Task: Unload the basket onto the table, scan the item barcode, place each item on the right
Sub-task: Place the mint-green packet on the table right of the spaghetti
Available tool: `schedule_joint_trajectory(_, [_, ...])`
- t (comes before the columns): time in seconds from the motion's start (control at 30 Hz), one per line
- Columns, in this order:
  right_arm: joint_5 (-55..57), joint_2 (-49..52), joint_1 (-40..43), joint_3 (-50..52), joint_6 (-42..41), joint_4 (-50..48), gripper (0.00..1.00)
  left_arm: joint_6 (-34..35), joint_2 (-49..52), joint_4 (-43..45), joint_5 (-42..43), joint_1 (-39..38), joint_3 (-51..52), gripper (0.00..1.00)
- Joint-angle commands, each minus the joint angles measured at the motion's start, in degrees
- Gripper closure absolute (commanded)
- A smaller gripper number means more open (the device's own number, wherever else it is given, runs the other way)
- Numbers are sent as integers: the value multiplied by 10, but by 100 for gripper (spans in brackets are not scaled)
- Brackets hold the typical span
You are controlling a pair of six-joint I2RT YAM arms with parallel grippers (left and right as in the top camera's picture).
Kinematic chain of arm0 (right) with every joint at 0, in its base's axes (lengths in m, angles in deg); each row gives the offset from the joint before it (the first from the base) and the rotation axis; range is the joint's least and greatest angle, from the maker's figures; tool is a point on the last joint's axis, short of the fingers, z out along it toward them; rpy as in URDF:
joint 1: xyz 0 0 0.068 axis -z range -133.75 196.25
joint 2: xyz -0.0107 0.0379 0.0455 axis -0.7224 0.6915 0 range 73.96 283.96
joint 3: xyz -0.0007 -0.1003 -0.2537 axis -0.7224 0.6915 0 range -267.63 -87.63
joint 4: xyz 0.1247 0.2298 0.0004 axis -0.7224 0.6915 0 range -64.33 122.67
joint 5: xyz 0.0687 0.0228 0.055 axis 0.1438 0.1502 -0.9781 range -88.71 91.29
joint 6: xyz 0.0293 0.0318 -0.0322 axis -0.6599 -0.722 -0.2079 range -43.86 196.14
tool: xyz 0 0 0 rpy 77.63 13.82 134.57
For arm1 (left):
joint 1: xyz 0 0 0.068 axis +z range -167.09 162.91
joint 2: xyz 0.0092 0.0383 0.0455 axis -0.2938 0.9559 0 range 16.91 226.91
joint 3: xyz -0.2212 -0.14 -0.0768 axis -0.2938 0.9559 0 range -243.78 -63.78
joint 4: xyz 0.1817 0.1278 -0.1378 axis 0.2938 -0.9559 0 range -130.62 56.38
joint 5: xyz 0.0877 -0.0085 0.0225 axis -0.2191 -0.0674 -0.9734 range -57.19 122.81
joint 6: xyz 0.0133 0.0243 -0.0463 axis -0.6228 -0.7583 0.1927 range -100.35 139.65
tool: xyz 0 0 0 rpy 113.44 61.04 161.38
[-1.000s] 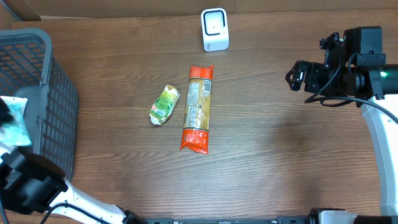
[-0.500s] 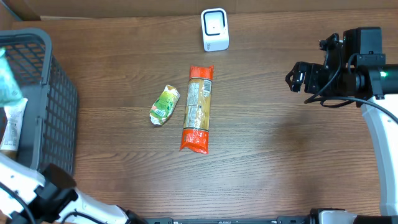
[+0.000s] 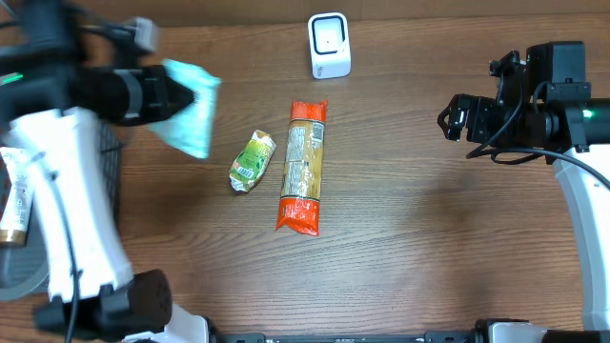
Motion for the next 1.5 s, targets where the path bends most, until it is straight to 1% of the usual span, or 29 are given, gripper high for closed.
schedule_joint_trajectory(0.0, [-3,0,1,-8,2,-1,0,104,3,115,-44,-92,158,96])
schedule_joint_trajectory(0.07, [-3,0,1,-8,3,-1,0,135,3,181,-46,-124,219,96])
schedule_joint_trajectory(0.17, [-3,0,1,-8,3,-1,0,209,3,287,-64,-175,308,96])
schedule_joint_trajectory(0.27, [-3,0,1,-8,3,-3,0,294,4,413,-65,-226,385,96])
schedule_joint_trajectory(0.3, [-3,0,1,-8,3,-3,0,331,4,474,-65,-252,417,96])
schedule_joint_trajectory(0.4, [-3,0,1,-8,3,-2,0,407,4,575,-76,-303,471,96])
schedule_joint_trajectory(0.5, [-3,0,1,-8,3,1,0,476,4,608,-106,-342,497,96])
schedule_joint_trajectory(0.57, [-3,0,1,-8,3,1,0,519,4,602,-134,-362,504,96])
schedule_joint_trajectory(0.67, [-3,0,1,-8,3,1,0,539,4,577,-157,-382,505,96])
schedule_joint_trajectory(0.7, [-3,0,1,-8,3,1,0,539,4,569,-163,-389,505,86])
schedule_joint_trajectory(0.73, [-3,0,1,-8,3,2,0,536,4,568,-163,-391,505,70])
schedule_joint_trajectory(0.77, [-3,0,1,-8,3,1,0,535,4,567,-163,-392,505,41])
schedule_joint_trajectory(0.8, [-3,0,1,-8,3,1,0,535,4,568,-163,-392,505,7])
schedule_joint_trajectory(0.83, [-3,0,1,-8,3,1,0,535,4,570,-163,-392,505,0])
schedule_joint_trajectory(0.9, [-3,0,1,-8,3,1,0,532,4,572,-163,-392,505,1])
schedule_joint_trajectory(0.97, [-3,0,1,-8,3,1,0,504,4,576,-163,-390,505,0])
schedule_joint_trajectory(1.07, [-3,0,1,-8,3,1,0,438,1,585,-156,-384,496,0])
schedule_joint_trajectory(1.1, [-3,0,1,-8,3,2,0,389,-6,578,-153,-375,475,0])
schedule_joint_trajectory(1.13, [-3,0,1,-8,3,3,0,366,-14,567,-152,-368,457,3])
schedule_joint_trajectory(1.2, [-3,0,1,-8,3,4,0,328,-27,529,-158,-353,410,7])
schedule_joint_trajectory(1.27, [-3,0,1,-8,3,3,0,293,-41,466,-188,-331,339,7])
schedule_joint_trajectory(1.37, [-3,0,1,-8,3,3,0,255,-51,361,-250,-294,221,0])
schedule_joint_trajectory(1.47, [-3,0,1,-8,3,3,0,203,-52,252,-282,-240,96,0])
